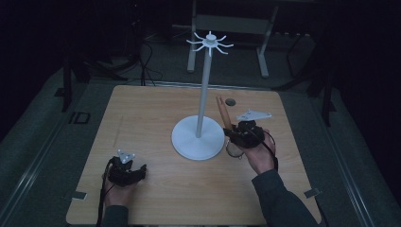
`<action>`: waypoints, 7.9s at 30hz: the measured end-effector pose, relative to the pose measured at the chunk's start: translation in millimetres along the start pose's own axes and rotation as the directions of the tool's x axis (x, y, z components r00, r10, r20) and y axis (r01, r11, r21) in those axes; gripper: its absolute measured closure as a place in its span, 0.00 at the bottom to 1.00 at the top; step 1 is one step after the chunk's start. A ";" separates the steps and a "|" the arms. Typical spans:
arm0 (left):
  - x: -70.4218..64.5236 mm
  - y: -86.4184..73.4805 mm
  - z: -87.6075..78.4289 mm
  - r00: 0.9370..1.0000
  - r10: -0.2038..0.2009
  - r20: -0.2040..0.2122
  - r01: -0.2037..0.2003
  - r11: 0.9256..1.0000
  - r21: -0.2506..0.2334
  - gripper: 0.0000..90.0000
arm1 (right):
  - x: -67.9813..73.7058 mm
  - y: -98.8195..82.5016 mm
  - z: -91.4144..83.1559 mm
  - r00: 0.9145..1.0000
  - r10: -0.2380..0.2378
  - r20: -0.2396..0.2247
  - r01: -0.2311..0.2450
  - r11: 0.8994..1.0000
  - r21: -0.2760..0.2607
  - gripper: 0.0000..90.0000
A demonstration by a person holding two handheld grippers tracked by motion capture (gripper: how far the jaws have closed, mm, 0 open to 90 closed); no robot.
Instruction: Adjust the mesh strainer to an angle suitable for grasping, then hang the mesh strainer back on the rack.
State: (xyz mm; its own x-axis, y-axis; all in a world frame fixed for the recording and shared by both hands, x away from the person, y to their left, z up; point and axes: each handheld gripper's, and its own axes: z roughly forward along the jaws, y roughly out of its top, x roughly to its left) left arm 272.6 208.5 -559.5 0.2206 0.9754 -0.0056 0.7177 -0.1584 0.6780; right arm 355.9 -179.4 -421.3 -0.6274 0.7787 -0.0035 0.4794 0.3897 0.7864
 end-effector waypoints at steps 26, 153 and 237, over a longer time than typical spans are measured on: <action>0.2 0.2 0.5 1.000 -0.004 0.002 0.003 1.000 0.001 0.37 | 3.5 22.2 -20.3 1.000 -0.022 -0.013 0.018 0.975 -0.220 0.77; -0.7 1.2 1.2 1.000 -0.002 0.002 0.002 1.000 0.000 0.37 | 1.9 52.6 -57.4 0.994 0.030 -0.105 -0.075 0.882 -0.465 0.77; -0.4 1.5 1.7 1.000 -0.005 0.003 0.005 1.000 0.003 0.36 | 6.5 88.8 -47.2 0.987 0.007 -0.161 -0.080 0.888 -0.453 0.77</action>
State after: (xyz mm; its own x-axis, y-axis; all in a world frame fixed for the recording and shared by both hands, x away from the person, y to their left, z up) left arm 274.6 207.6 -559.7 0.2194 0.9756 -0.0111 0.7209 -0.1544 0.6757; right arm 365.4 -162.9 -322.3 -0.7143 0.6924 0.1014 0.1977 0.0606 0.9784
